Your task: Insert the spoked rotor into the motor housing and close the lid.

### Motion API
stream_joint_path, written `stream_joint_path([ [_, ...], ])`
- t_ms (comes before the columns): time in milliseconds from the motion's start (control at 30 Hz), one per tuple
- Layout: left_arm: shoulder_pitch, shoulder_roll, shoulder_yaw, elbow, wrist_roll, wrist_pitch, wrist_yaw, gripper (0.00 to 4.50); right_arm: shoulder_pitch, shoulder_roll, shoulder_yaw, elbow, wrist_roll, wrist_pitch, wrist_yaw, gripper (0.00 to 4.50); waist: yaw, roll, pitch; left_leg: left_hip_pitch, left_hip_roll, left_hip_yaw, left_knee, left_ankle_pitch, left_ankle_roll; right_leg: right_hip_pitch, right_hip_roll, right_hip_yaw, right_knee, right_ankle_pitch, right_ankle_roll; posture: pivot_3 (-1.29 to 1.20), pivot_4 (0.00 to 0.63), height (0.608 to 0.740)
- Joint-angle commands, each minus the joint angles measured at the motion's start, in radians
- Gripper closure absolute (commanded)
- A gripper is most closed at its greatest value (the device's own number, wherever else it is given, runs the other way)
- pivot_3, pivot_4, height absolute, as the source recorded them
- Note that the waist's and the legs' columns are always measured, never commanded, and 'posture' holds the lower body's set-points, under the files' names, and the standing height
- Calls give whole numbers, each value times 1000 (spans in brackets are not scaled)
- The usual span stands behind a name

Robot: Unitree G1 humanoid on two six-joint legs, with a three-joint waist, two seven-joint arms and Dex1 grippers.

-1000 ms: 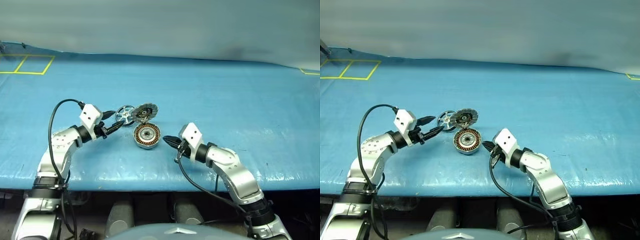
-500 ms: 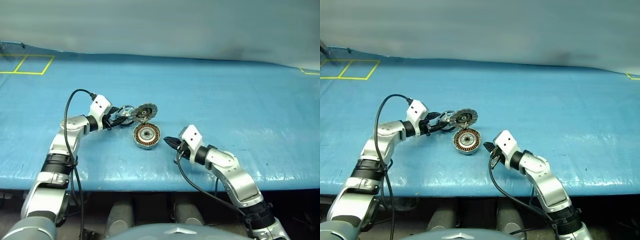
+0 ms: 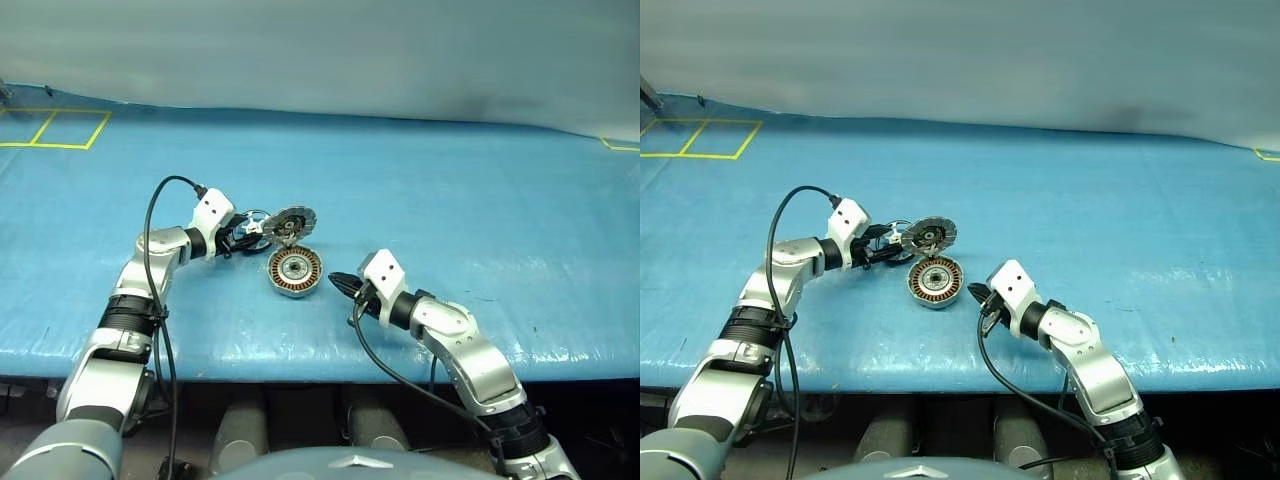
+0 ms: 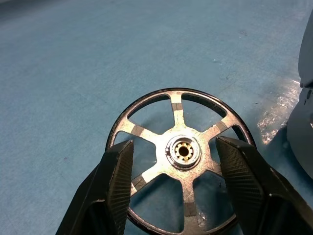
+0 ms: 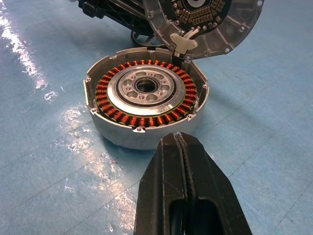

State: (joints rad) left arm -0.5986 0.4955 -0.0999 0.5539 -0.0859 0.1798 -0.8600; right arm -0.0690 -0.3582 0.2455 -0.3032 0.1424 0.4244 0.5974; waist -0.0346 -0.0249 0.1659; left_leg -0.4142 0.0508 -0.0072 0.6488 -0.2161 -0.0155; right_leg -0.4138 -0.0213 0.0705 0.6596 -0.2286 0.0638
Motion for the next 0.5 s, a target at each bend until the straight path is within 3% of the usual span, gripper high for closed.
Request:
stream_joint_path([
  [33,-4,7,-19,22,28,7,-12,2195,0,4,-9,-38,5,-16,-10,4500,0,0,0,0,0,0,0,0,0,0,0,0,0,0,0,0,150,740],
  [133,-2,16,-37,26,53,6,-13,2758,-1,4,-10,-36,5,-18,-15,4500,3,1,-1,1,0,0,1,0,0,2,0,0,0,0,0,0,150,740],
  [500,26,37,-25,3,48,-10,-30,2896,2,2,-7,-34,2,-18,-19,4500,4,3,-4,3,0,0,1,1,1,3,0,1,2,0,0,0,150,740],
])
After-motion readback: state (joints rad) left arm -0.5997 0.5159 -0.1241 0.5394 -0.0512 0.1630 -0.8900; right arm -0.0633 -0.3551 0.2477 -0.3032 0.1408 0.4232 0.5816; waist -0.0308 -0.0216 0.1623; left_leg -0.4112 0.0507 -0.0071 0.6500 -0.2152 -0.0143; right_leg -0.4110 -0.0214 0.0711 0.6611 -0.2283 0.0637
